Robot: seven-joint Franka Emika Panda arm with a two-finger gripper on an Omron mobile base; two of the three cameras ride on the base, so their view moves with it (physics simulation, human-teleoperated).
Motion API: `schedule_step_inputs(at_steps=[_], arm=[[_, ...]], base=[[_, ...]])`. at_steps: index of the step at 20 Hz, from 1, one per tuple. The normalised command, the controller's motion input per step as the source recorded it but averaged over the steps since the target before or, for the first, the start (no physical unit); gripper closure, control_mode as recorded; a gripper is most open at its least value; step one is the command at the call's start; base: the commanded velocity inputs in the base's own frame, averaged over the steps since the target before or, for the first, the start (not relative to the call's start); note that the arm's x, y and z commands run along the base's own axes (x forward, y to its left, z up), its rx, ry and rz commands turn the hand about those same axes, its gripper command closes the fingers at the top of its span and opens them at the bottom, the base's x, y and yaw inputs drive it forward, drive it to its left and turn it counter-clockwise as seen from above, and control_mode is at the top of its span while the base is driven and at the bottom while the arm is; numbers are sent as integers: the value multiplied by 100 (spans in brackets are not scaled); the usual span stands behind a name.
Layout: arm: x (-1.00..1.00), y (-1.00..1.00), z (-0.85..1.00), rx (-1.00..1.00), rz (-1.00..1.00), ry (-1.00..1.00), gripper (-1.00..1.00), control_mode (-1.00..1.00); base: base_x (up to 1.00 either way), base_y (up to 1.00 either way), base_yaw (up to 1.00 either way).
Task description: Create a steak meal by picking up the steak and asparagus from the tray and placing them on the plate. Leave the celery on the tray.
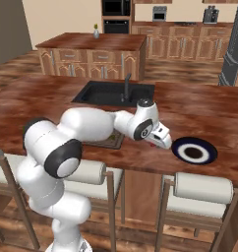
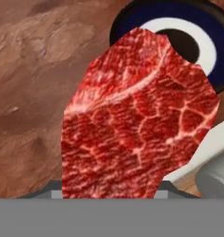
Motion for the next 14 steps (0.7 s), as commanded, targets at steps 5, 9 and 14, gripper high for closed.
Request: schedule_step_inputs(at_steps=[5, 9, 14], arm=[[7, -79, 0, 0, 0, 4, 100, -100], [16, -72, -8, 0, 0, 5, 100, -100], [33, -57, -19, 0, 0, 8, 100, -100]], base=[[0, 0, 0], [0, 0, 0], [0, 0, 0]])
